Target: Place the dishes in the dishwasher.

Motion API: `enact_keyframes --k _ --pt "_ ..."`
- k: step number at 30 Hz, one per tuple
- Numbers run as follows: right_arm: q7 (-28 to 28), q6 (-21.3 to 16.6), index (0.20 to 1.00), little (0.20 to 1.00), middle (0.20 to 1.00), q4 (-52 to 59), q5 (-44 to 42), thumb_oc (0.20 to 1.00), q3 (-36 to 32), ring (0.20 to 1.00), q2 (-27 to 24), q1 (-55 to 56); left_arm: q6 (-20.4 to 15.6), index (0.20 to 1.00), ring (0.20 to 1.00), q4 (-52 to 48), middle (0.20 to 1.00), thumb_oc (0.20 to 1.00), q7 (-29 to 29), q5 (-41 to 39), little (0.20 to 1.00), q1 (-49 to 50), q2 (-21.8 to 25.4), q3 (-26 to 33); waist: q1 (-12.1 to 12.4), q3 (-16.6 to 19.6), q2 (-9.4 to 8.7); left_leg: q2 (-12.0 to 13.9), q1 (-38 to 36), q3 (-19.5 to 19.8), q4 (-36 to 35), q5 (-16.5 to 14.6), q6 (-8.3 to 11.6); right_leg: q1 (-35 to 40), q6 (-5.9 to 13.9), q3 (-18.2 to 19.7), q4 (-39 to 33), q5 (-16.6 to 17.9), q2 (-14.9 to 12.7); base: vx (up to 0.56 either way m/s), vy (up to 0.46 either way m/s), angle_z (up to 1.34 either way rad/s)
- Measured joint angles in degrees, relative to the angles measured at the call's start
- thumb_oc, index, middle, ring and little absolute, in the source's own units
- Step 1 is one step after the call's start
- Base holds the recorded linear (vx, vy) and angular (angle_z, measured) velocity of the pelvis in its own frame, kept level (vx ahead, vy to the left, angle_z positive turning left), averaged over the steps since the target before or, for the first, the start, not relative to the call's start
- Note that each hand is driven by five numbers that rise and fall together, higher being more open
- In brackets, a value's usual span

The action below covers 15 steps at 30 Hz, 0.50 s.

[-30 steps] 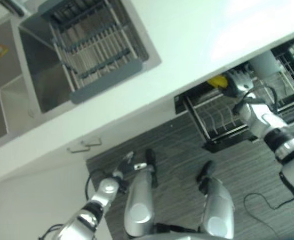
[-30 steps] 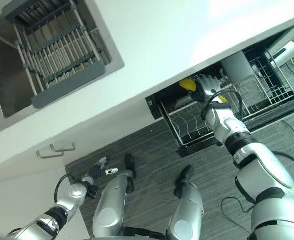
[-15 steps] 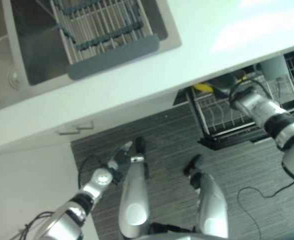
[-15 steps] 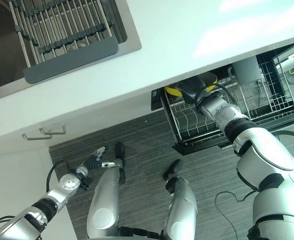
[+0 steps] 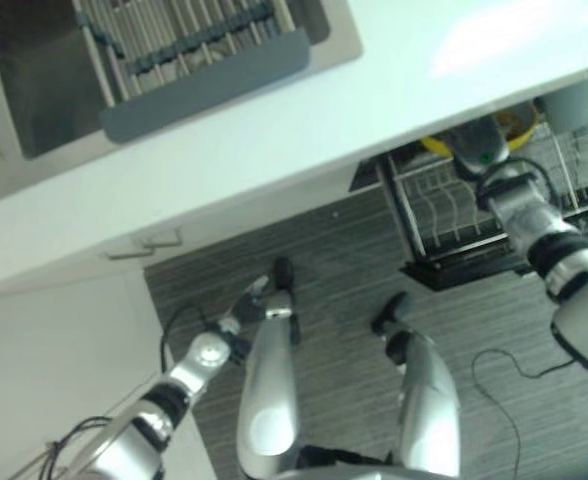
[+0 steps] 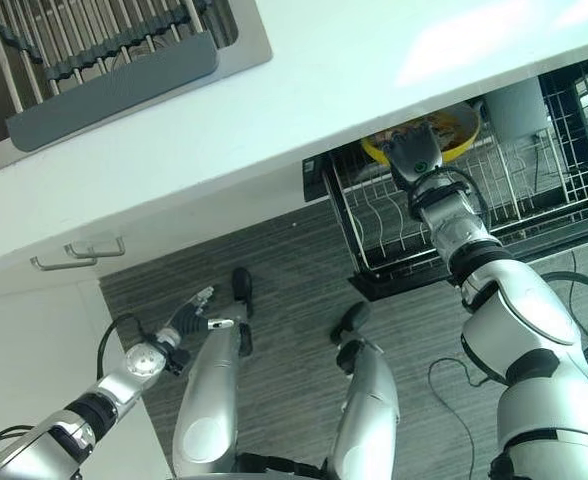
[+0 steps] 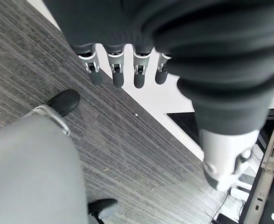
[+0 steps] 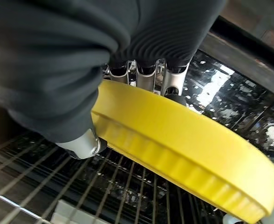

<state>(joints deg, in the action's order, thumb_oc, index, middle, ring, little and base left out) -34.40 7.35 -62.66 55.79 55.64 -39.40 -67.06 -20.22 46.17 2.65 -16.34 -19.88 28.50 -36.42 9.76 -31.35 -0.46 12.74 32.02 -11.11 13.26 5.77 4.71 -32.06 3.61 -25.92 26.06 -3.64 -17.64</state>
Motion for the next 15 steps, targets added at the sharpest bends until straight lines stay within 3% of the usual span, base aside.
enact_keyframes --k 7,11,15 --pt "-5.71 3.55 0.2 0.2 0.2 -1.26 -1.05 0.2 -1.78 0.2 -0.09 -0.64 -1.73 1.0 1.0 -0.65 1.0 1.0 2.2 -0.57 1.0 -0.01 -1.11 -0.14 0.02 -0.11 1.84 -0.09 3.12 -0.21 0.04 0.33 0.01 -3.41 -0.13 0.21 0.23 0.01 -0.21 -0.01 0.013 -0.01" --pt "-7.44 3.66 0.2 0.2 0.2 -1.55 -3.26 0.2 -2.15 0.2 -0.13 -1.0 -1.92 1.0 1.0 -2.39 1.0 1.0 2.91 -0.72 1.0 -0.03 -1.14 -0.17 0.04 -0.04 2.7 -0.2 3.67 -0.25 -0.01 0.33 0.0 -4.06 -0.13 0.23 0.24 0.0 -0.33 0.0 0.0 0.0" --pt "-9.35 6.15 0.2 0.2 0.2 -1.55 -9.45 0.2 -2.29 0.2 0.0 -3.37 -2.14 1.0 1.0 -5.34 1.0 1.0 3.97 -0.72 1.0 -1.09 -1.15 -1.46 0.16 -0.12 2.98 -0.73 7.28 -0.23 0.0 1.16 -0.29 -8.21 -0.37 0.56 1.54 0.12 -1.12 -0.01 0.005 0.03"
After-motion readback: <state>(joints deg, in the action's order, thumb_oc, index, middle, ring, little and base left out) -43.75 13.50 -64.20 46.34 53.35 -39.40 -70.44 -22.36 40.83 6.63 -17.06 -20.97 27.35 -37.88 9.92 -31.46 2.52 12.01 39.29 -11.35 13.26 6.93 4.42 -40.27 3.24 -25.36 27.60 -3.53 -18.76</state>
